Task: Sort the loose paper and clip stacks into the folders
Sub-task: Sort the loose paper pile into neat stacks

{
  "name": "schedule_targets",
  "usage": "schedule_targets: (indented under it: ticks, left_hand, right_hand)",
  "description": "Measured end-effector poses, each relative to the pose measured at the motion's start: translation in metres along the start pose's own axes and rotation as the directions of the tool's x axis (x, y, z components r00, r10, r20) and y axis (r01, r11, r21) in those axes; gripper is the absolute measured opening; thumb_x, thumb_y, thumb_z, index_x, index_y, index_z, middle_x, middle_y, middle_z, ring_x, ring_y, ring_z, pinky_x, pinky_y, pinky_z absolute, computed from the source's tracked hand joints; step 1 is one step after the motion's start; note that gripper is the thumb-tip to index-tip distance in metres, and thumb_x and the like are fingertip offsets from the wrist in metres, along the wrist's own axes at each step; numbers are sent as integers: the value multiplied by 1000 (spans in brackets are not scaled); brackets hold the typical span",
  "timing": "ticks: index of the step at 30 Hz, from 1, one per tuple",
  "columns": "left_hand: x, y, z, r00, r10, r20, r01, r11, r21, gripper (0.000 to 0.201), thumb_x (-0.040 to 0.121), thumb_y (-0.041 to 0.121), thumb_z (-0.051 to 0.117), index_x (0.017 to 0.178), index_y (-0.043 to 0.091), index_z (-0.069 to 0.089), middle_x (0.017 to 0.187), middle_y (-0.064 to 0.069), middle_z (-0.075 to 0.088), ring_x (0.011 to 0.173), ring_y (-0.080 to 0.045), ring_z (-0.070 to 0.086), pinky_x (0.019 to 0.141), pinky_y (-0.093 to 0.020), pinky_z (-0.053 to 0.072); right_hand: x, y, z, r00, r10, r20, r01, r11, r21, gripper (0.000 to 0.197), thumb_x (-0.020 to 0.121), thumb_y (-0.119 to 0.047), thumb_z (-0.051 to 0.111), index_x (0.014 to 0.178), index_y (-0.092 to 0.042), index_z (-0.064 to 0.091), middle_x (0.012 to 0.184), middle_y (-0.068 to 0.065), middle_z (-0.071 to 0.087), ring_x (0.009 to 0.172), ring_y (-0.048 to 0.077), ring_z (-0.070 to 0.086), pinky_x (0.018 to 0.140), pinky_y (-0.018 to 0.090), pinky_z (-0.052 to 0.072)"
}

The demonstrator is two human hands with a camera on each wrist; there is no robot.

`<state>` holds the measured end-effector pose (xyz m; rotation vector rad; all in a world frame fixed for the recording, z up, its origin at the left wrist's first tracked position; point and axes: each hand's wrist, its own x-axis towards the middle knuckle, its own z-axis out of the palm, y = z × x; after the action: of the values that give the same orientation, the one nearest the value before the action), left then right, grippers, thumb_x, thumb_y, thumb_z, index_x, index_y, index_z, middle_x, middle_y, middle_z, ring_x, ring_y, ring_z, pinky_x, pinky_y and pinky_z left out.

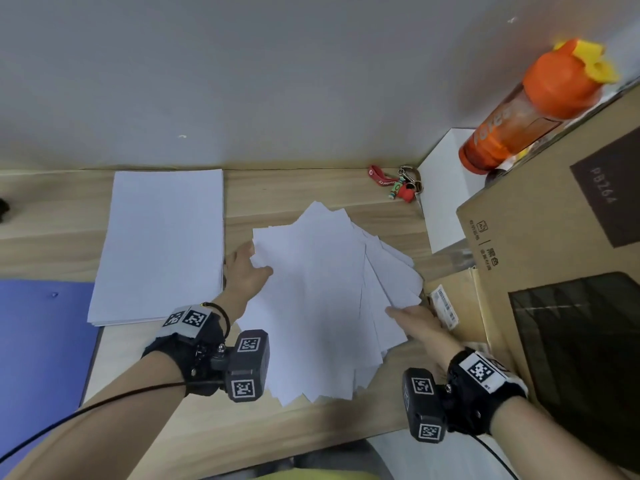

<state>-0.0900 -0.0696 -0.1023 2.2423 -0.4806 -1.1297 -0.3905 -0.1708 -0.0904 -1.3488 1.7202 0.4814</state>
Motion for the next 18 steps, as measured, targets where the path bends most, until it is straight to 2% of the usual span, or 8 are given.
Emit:
schedule_targets:
  ticks: [2,5,7,10,14,15,17,18]
  left_hand:
    - [-3,-10,-8,1000,-20,16,18,994,109,68,84,15,63,146,14,35,146,-10,33,134,-31,34,110,-41,33]
    - [-12,-23,-15,989,-64,136,49,992,112,67,85,12,65,145,10,36,149,-10,26,128,-29,43,104,-37,42]
    - [-18,-32,-15,973,-81,214,78,997,21,70,85,7,65,147,9,32,149,-5,23,116,-25,50,89,-35,53]
    - [-29,-37,-13,951,-98,292,126,989,-78,73,87,2,64,149,12,27,145,-5,24,115,-23,49,64,-23,55]
    - [-32,-37,-16,937,-125,326,194,962,-190,71,87,-1,62,146,14,25,134,-8,35,87,-23,55,76,-33,56]
    - [-32,-36,-17,945,-127,301,186,966,-178,66,88,0,61,144,12,29,131,-9,38,90,-25,57,79,-35,54]
    - [-26,-35,-18,969,-121,215,140,987,-77,50,88,4,59,135,6,42,126,-13,46,111,-34,55,82,-37,50]
    - [-23,-36,-19,974,-113,198,121,992,-31,40,87,6,59,126,4,48,117,-14,49,118,-37,51,77,-36,48]
  right_hand:
    - [-2,-5,3,1000,-14,-16,14,999,-29,58,75,-65,50,109,-21,66,125,8,58,119,31,49,103,42,40]
    - [-11,-24,12,998,-66,9,66,995,-75,59,89,-51,52,129,-8,54,136,10,53,124,30,48,104,37,39]
    - [-16,-33,21,994,-89,67,89,996,10,63,90,-41,58,140,-8,42,143,9,47,129,27,46,104,34,38]
    - [-18,-33,37,986,-108,130,93,989,112,53,88,-31,63,134,-8,50,133,8,57,118,25,55,102,35,44]
    - [-30,-25,44,988,-120,97,97,972,214,42,94,-20,54,133,-6,46,124,10,59,103,23,56,86,29,44]
    - [-31,-20,45,992,-121,39,105,953,283,39,95,-19,53,131,-6,47,122,10,59,99,22,54,84,28,43]
    - [-39,-9,43,991,-86,-106,125,884,451,29,95,-18,52,123,-12,53,117,6,62,95,21,54,86,29,44]
    - [-44,-4,41,984,-63,-167,138,865,482,24,94,-19,53,117,-17,55,113,3,64,95,21,57,89,30,46]
